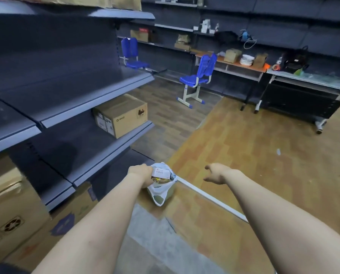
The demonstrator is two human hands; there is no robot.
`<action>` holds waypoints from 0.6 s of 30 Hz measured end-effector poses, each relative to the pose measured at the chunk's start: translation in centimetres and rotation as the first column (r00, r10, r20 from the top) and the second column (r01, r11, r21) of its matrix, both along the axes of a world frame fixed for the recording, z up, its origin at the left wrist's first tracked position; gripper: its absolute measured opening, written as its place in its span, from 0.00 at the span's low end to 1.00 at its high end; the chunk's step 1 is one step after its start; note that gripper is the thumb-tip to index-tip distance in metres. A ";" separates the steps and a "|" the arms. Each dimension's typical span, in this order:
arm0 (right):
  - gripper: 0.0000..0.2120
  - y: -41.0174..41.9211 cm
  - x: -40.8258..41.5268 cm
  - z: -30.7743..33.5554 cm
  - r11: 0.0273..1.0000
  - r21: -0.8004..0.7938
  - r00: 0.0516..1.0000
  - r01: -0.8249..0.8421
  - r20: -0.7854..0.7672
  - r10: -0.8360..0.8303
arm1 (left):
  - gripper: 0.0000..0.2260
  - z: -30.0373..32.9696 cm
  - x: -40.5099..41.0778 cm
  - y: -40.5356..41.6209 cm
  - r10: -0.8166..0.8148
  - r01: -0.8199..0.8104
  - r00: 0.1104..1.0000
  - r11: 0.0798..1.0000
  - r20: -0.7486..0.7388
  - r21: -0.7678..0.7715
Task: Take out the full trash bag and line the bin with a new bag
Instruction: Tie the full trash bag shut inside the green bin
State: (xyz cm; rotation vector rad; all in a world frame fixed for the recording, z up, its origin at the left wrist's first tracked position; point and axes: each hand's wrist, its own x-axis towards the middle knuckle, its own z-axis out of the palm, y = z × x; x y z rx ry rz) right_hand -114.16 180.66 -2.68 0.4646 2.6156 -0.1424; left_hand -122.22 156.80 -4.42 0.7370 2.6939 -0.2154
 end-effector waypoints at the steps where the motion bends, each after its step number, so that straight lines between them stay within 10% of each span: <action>1: 0.29 1.4 -1.6 -0.4 1.000 -0.002 1.000 -0.015 0.006 0.015 | 0.18 -0.3 -1.2 1.1 0.018 -0.018 1.000 1.000 0.005 0.000; 18: 0.28 20.3 -27.0 -3.1 0.886 0.007 0.882 -0.464 0.099 0.461 | 0.18 -5.0 -14.7 19.7 0.445 -0.449 0.890 0.894 0.103 0.017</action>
